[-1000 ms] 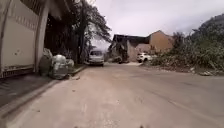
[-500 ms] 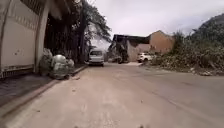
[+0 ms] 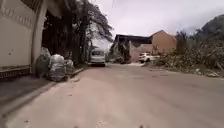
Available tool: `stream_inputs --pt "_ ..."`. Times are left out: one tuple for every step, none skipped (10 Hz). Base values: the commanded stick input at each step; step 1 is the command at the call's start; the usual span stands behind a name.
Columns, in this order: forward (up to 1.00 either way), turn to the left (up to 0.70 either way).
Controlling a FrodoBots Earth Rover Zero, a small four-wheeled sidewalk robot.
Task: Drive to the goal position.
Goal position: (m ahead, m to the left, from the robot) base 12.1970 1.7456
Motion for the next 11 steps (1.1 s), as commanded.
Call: stream_inputs --pt "1.0 0.0" --pt "1.0 0.0" --pt "1.0 0.0" --pt "1.0 0.0" --pt "1.0 0.0" --pt "1.0 0.0" --pt "1.0 0.0" --pt "1.0 0.01" --pt "1.0 0.02" --pt "1.0 0.02" --pt "1.0 0.03"
